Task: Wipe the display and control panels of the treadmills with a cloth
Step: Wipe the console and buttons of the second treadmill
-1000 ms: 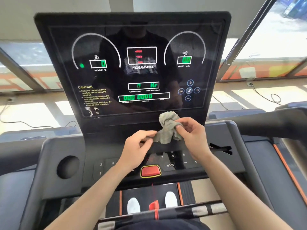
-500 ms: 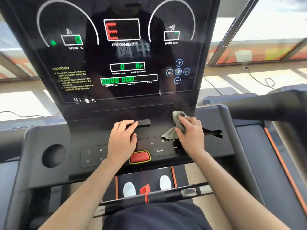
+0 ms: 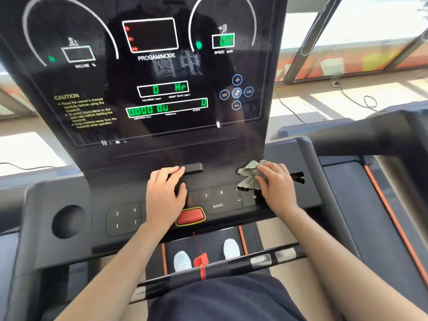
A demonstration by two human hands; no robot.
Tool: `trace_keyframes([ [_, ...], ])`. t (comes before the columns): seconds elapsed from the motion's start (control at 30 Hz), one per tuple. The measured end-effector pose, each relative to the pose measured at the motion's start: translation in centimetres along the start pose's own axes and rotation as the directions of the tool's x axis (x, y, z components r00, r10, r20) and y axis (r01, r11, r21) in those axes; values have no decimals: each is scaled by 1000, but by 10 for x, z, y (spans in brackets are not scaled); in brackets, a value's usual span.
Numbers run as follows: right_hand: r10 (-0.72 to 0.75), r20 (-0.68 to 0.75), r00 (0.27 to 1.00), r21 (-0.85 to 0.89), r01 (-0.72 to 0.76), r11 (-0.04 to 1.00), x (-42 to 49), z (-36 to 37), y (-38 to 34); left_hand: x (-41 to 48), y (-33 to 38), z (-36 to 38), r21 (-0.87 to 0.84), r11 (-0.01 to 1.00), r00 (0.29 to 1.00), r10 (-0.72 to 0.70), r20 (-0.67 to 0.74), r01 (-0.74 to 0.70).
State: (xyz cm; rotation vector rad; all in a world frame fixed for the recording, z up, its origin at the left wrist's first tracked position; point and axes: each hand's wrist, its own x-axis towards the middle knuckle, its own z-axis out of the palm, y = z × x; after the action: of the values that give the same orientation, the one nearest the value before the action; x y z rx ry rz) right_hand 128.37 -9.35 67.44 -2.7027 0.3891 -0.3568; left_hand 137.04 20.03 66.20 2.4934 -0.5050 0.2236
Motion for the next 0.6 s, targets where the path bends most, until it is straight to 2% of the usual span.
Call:
trace_keyframes([
  [0.1, 94, -21, 995, -16, -94, 995, -2, -4, -3, -1, 2, -1, 3, 1000, 1000, -5, -1, 5],
  [0.23, 31, 12, 999, 57, -32, 998, 0, 12, -41, -1, 3, -2, 4, 1000, 1000, -4, 0, 4],
  [0.4, -10, 71, 997, 255, -9, 967, 15, 37, -98, 0, 4, -6, -2, 1000, 1000, 5, 23, -5],
  [0.5, -182, 85, 980, 306, 148, 940, 24, 48, -126, 0, 5, -8, -16, 1000, 999, 5, 32, -4],
  [0.6, -415, 123, 902, 287, 368, 885, 29, 60, -148, -1, 0, -13, -70, 995, 997, -78, -23, 77],
])
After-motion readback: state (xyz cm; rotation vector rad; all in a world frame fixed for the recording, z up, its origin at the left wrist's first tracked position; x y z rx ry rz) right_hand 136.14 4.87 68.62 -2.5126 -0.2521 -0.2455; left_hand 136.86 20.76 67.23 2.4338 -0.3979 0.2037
